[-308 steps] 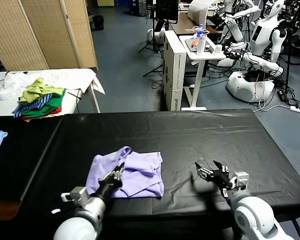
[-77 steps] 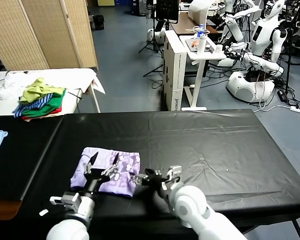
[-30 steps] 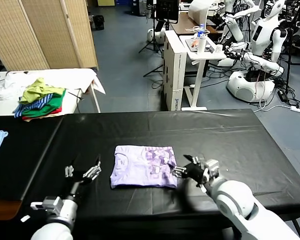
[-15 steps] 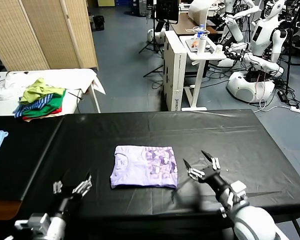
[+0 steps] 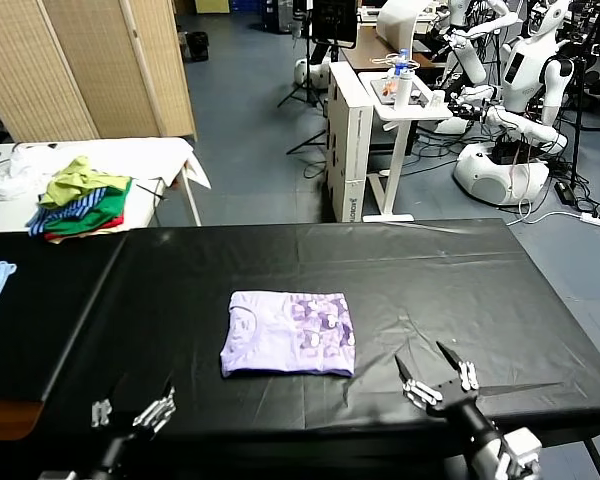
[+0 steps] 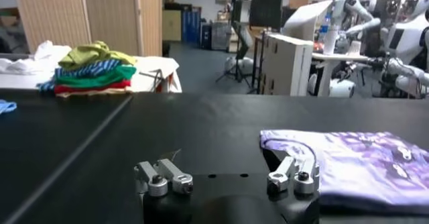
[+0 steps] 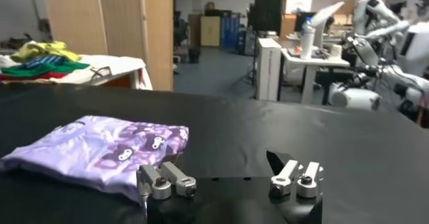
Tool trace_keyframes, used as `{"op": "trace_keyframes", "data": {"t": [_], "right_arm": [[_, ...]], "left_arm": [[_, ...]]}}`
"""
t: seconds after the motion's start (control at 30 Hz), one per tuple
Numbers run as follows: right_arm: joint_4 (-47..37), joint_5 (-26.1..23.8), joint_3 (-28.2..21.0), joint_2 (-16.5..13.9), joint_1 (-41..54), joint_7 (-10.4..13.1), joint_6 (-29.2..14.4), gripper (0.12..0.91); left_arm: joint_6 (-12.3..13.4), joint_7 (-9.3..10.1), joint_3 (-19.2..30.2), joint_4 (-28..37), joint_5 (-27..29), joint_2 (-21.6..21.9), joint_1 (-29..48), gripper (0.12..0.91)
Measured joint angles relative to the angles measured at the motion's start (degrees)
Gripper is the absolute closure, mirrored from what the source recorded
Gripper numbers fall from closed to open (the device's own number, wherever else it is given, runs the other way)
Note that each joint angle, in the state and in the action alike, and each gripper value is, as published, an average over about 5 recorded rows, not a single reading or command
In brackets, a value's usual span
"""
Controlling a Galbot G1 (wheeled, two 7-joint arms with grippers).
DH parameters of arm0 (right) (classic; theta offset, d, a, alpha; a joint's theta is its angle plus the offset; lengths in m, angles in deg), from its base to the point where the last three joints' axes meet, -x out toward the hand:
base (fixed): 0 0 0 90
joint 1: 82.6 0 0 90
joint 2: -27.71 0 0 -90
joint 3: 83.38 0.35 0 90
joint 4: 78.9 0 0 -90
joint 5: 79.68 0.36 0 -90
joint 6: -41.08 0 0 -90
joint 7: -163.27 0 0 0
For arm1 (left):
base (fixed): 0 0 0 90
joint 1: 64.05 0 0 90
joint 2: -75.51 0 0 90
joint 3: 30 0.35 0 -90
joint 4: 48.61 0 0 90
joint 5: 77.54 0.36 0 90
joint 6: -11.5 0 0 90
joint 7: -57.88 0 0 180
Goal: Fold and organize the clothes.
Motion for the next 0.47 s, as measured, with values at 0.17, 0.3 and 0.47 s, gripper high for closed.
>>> {"op": "trace_keyframes", "data": {"t": [0.17,0.3,0.47], "right_arm": [[1.93,-0.35,1.25,1.55,-3.96,1.23,0.46,0.118],[2.79,-0.61,1.69,2.4,-5.79,1.78,0.5,0.118],[3.2,-0.74,1.9,2.77,-6.81,1.83,0.51,0.118]], "left_arm": [[-0.46,-0.11,-0.05,-0.33,0.4,-0.68,-1.03,0.123],[-0.69,-0.28,0.05,-0.44,0.77,-1.01,-1.51,0.123],[-0.77,-0.37,0.05,-0.63,0.8,-1.05,-1.76,0.123]]}}
